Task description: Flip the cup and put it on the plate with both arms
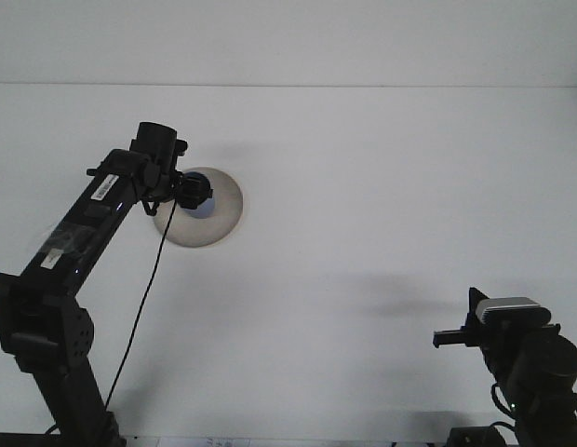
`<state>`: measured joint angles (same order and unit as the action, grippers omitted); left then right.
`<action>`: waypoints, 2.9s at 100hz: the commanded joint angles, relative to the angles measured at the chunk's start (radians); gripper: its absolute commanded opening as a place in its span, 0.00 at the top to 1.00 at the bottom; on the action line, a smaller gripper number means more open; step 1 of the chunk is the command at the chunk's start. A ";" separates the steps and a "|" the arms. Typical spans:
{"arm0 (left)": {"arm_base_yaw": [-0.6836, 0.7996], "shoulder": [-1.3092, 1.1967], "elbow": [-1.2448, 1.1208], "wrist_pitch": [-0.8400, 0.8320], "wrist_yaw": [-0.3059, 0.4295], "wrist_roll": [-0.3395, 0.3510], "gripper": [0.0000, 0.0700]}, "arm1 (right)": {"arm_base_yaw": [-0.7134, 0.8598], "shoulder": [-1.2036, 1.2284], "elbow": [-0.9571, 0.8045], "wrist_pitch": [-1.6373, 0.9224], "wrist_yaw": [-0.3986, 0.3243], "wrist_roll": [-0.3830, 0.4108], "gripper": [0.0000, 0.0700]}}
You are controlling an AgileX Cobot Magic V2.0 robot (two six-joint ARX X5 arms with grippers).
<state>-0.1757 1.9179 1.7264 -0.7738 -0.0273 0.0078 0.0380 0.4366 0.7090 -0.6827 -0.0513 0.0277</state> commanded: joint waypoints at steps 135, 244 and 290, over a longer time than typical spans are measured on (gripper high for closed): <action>-0.047 -1.434 -1.032 0.402 -0.071 -0.135 0.99 | 0.000 0.003 0.007 0.002 0.000 0.010 1.00; -0.039 -1.514 -1.077 0.436 -0.094 -0.143 0.98 | 0.000 0.003 0.007 0.002 0.000 0.010 1.00; 0.092 -1.847 -1.506 0.724 -0.093 -0.120 0.98 | 0.000 0.003 0.007 0.002 0.000 0.010 1.00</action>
<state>-0.0933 0.1116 0.2539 -0.0666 -0.1139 -0.1234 0.0380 0.4366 0.7090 -0.6914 -0.0513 0.0277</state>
